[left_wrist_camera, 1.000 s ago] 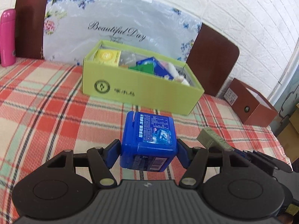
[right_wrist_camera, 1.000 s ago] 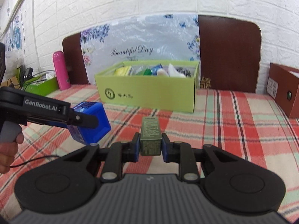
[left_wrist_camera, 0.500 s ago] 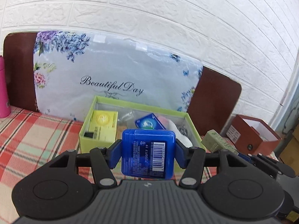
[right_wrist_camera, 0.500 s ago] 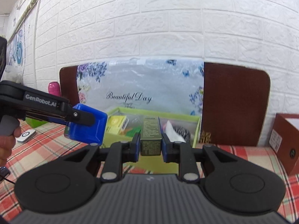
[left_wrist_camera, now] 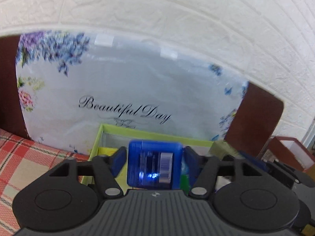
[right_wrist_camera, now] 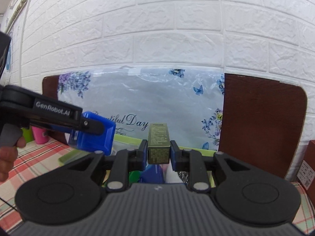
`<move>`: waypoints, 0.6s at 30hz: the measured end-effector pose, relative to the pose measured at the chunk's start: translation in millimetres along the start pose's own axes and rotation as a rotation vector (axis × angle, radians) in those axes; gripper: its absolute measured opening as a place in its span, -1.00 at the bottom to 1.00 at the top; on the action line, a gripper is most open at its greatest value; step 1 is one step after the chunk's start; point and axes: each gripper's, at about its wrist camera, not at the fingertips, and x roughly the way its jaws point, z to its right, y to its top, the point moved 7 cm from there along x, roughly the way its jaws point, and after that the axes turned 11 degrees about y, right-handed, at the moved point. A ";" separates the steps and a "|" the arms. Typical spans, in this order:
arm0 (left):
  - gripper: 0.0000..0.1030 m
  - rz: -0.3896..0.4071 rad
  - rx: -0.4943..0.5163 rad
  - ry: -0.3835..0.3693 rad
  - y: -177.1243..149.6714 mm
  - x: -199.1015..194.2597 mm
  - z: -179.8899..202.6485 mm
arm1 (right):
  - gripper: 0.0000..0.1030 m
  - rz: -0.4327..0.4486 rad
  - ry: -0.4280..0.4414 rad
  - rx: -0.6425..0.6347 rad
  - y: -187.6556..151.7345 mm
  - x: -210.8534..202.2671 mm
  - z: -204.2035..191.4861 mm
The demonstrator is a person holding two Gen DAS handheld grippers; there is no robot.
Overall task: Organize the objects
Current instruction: 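Carry blue tin and olive bar into the green box and release both, then withdraw both tools from the green box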
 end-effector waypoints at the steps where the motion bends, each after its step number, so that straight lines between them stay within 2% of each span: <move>1: 0.53 -0.018 -0.005 0.028 -5.8 5.8 -4.2 | -0.12 -0.026 -0.004 0.000 -6.0 9.5 3.0; 2: 0.53 -0.034 -0.010 0.044 -11.5 9.0 -8.4 | 0.17 -0.051 -0.022 -0.002 -12.3 15.3 5.3; 4: 0.55 -0.057 -0.027 0.023 -21.9 9.1 -16.0 | 0.26 -0.053 -0.042 -0.024 -24.2 16.2 6.1; 7: 0.57 -0.034 -0.051 0.014 -30.0 2.0 -22.8 | 0.68 -0.047 -0.069 -0.040 -38.4 11.3 4.6; 9: 0.57 -0.019 -0.048 0.029 -31.6 -2.4 -23.2 | 0.73 -0.048 -0.072 -0.031 -44.6 7.9 3.2; 11: 0.57 -0.018 -0.044 0.048 -31.2 -7.0 -22.1 | 0.92 -0.061 -0.067 -0.017 -49.0 6.7 2.7; 14: 0.57 -0.029 -0.044 0.066 -28.7 -16.0 -20.7 | 1.00 -0.071 -0.078 -0.011 -49.0 0.8 2.6; 18: 0.61 -0.015 -0.019 0.086 -26.7 -45.3 -14.4 | 1.00 -0.055 -0.070 0.008 -39.2 -22.1 -1.6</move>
